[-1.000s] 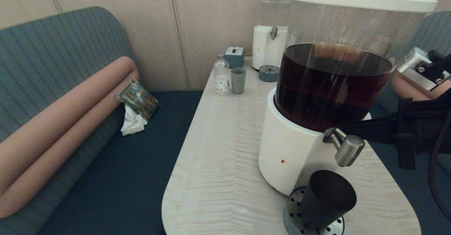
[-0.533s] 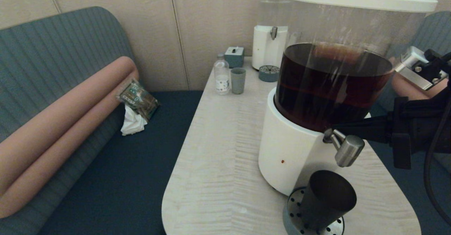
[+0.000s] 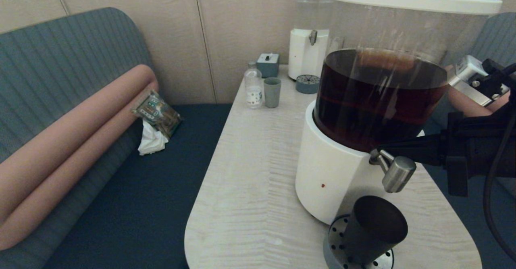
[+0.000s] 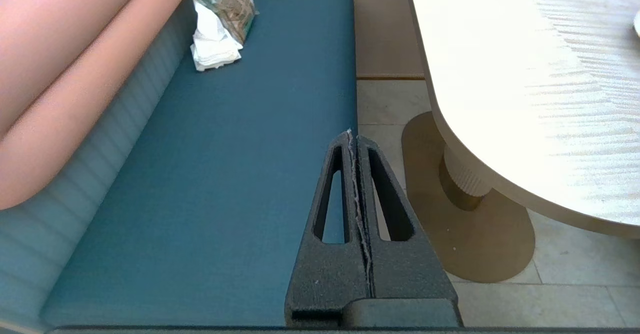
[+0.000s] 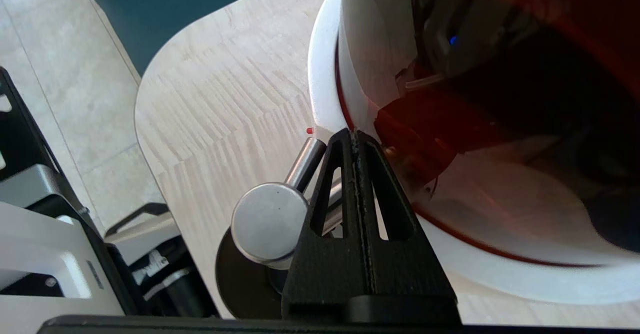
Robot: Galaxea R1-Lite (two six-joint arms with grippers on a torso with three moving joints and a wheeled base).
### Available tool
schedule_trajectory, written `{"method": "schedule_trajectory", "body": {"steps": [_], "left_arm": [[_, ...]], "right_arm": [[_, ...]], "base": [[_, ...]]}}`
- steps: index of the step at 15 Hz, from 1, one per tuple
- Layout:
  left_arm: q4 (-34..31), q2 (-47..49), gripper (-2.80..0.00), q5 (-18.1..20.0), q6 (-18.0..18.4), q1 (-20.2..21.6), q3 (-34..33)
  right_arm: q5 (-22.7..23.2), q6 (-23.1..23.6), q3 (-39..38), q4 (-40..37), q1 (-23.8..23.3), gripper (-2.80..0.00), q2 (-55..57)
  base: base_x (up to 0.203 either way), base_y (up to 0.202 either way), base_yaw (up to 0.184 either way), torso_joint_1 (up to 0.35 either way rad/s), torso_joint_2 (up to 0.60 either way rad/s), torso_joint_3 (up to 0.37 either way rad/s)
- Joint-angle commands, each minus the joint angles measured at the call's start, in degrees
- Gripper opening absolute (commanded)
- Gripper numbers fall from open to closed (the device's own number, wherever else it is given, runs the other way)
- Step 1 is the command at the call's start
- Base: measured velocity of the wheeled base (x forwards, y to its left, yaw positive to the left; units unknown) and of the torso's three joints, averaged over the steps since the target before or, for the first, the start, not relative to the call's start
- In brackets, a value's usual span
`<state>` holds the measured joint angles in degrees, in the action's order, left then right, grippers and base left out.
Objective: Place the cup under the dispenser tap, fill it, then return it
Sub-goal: Turn on the faucet
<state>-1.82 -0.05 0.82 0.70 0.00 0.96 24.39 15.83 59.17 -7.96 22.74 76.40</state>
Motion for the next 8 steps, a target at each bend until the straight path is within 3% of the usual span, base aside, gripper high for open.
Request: {"method": "schedule_trajectory", "body": {"steps": [1, 8], "left_arm": [[0.0, 0.0, -2.80, 0.0, 0.0, 0.0, 0.0], [0.0, 0.0, -2.80, 0.0, 0.0, 0.0, 0.0]], "right_arm": [[0.5, 1.3, 0.0, -0.2, 0.2, -2.80, 0.5], [2.1, 2.5, 0.0, -0.1, 0.9, -2.80, 0.2]], "base": [[0.000, 0.000, 0.000, 0.000, 0.00, 0.000], [0.000, 0.000, 0.000, 0.000, 0.00, 0.000]]}}
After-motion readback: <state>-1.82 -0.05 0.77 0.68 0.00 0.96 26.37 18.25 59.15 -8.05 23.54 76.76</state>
